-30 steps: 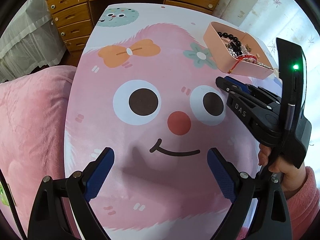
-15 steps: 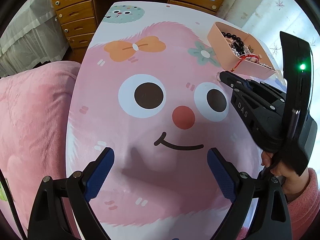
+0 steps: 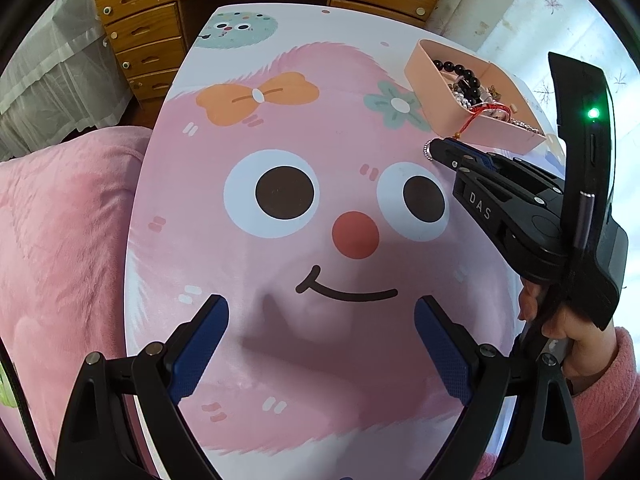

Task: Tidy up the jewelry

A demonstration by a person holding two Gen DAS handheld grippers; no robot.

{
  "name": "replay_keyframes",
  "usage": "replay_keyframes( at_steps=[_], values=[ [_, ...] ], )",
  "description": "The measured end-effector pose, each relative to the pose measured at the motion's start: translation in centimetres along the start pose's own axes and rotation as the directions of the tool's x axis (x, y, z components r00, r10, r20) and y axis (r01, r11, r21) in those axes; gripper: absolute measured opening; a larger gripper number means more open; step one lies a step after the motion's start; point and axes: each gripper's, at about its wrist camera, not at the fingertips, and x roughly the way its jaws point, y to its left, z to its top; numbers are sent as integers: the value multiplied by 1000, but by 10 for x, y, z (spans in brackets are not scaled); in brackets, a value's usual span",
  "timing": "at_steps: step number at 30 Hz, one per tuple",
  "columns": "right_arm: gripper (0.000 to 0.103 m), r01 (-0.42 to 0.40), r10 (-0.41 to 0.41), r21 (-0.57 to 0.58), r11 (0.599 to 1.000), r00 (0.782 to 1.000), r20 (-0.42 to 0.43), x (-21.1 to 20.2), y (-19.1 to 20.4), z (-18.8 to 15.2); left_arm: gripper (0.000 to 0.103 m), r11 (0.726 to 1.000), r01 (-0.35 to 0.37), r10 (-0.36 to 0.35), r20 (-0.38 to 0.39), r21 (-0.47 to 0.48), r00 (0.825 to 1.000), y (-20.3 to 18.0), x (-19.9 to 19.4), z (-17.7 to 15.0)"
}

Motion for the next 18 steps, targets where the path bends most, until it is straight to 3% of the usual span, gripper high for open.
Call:
replay_keyframes(
  at_steps=[7,14,18],
  values=[
    [17,-8,8,10,1000,999,-31,10,-5,-2,93,1000,-6,6,2,-12,1000,0,1,2],
    [17,-5,5,13,1000,1000,-12,10,-5,-4,93,1000,-13,13,-5,-13,1000,0,3,1],
    [16,8,-9,-42,999,1000,-17,10,0,-3,93,1000,-17,17,-8,-14,1000,0,3,2]
  ],
)
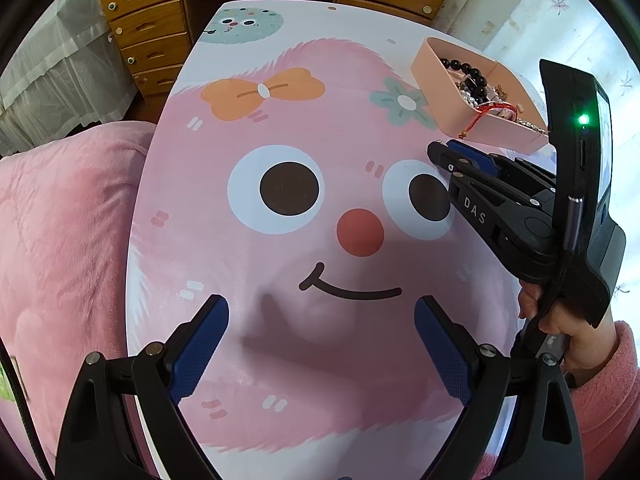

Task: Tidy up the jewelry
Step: 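Carry the pearl pendant with the right gripper over the pink box, then open the right gripper to drop the pearl pendant into the box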

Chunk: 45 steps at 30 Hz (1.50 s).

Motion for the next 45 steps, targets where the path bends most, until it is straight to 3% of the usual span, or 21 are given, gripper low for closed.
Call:
replay_keyframes(
  at_steps=[11,15,16,20,29,34,37,41,45],
  values=[
    [12,52,-49,-112,992,998,26,-3,11,1,93,1000,-31,31,56,6,998,5,-27,12],
    [6,74,-66,-160,984,996,54,-8,19,0,93,999,-40,39,69,12,997,6,-36,14],
    [1,80,-69,-178,981,995,67,-10,23,-1,93,999,-39,38,71,13,997,7,-38,14],
    [1,102,-88,-226,969,993,73,-11,31,-2,93,999,-44,42,67,22,997,5,-40,12],
    [1,48,-42,-137,989,998,46,-21,16,11,93,998,-39,36,66,48,997,-2,-52,11],
    [1,-3,8,-67,998,997,83,-46,2,29,93,998,-33,28,79,58,996,-5,-69,15],
    [1,8,-4,-26,1000,990,140,-63,-12,46,93,997,-34,28,96,65,995,-8,-82,17],
    [1,69,-82,83,994,983,167,-71,-44,67,93,997,-28,18,137,68,990,-13,-102,17],
    [7,-22,-11,248,969,991,131,-75,-83,78,93,997,-34,20,195,69,981,-24,-125,17]
  ],
)
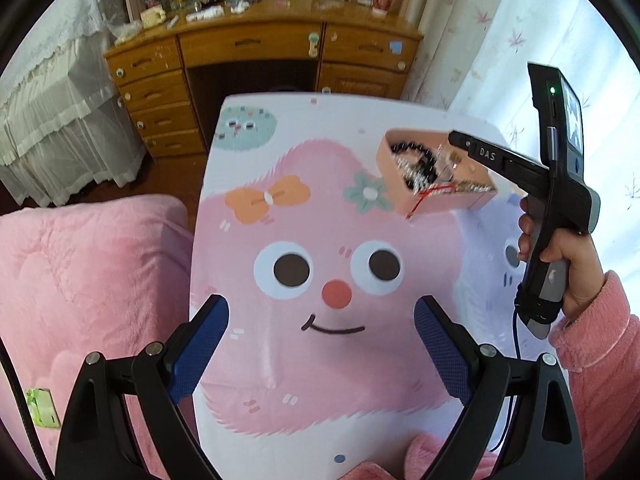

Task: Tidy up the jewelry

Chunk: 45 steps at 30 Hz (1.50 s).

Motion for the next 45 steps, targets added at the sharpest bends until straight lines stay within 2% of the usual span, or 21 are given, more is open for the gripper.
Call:
replay_keyframes(
  at_steps=[2,4,5,7,9,12,14,16,19,21,24,25,27,29,31,32,34,36,39,45],
  values=[
    [15,-5,4,49,999,1000,17,-12,-13,3,93,1000,-9,9,17,7,1000,-7,-7,3],
    [38,-16,13,75,997,999,33,-27,-23,0,93,1000,-19,18,28,22,999,-16,-13,5],
    [45,-21,19,77,997,999,32,-35,-28,-4,93,999,-24,23,36,33,999,-23,-17,5],
    [68,-9,8,67,998,1000,11,-47,-35,-11,93,999,-30,27,51,45,998,-36,-26,4],
    [71,18,-16,58,998,999,-41,-61,-42,-27,93,999,-37,34,68,39,997,-48,-34,0],
    [72,-17,25,55,998,989,-146,-87,-53,-56,93,998,-64,65,78,-5,995,-63,-46,-8],
    [80,-26,36,53,998,979,-199,-108,-57,-78,93,997,-59,61,57,-39,996,-72,-51,-17],
    [94,-12,25,52,999,967,-255,-131,-59,-100,93,997,-46,48,39,-55,998,-85,-55,-29],
    [98,-32,67,108,994,938,-340,-167,-67,-134,93,998,-48,49,36,-36,998,-105,-61,-45],
    [98,-58,131,205,977,923,-362,-186,-77,-151,93,997,-76,77,45,-12,996,-121,-66,-59],
    [98,-91,213,335,938,912,-350,-208,-89,-166,93,996,-91,90,63,12,994,-141,-72,-77],
    [98,-84,204,329,941,915,-349,-212,-89,-167,93,995,-97,95,68,23,993,-147,-75,-80],
    [98,-33,125,268,963,934,-335,-227,-86,-165,94,993,-110,106,84,45,991,-158,-81,-85],
    [98,-29,110,253,967,943,-315,-239,-83,-163,102,989,-135,128,117,53,985,-168,-91,-88],
    [98,-41,114,242,970,947,-299,-246,-78,-162,102,987,-152,143,139,55,980,-174,-97,-93],
    [98,-24,81,204,979,957,-277,-254,-72,-161,102,983,-177,168,147,50,975,-177,-98,-97],
    [98,14,23,154,988,972,-235,-267,-65,-164,102,986,-166,159,144,36,977,-175,-99,-101],
    [99,10,16,136,991,982,-189,-276,-64,-163,102,987,-155,149,137,34,979,-175,-100,-102],
    [102,14,3,115,993,989,-146,-285,-63,-159,102,985,-170,161,172,42,972,-177,-108,-101],
    [103,24,-9,111,994,991,-131,-288,-67,-161,102,984,-172,163,162,41,973,-181,-109,-105]
  ],
)
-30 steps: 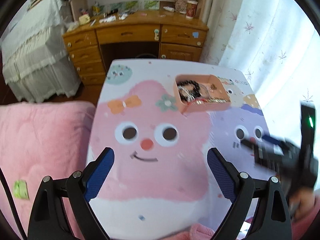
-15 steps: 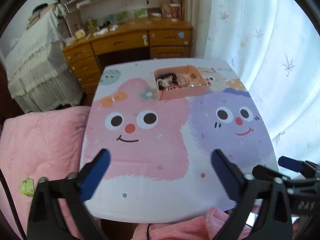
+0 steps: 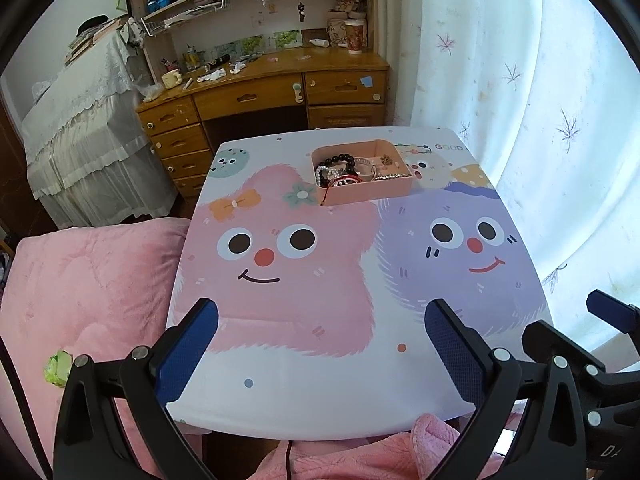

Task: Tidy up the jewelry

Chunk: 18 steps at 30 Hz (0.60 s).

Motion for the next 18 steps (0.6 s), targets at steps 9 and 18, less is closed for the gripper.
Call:
replay_keyframes(
  at_steps=[9,18],
  values=[
    [103,-7,7,-20,1000,1000,-4,0,2,0,102,1000,-11,11,-13,-19,1000,1,4,1],
    [103,-12,11,-34,999,1000,-27,5,4,4,102,999,-25,24,-28,-34,999,4,8,2]
  ],
)
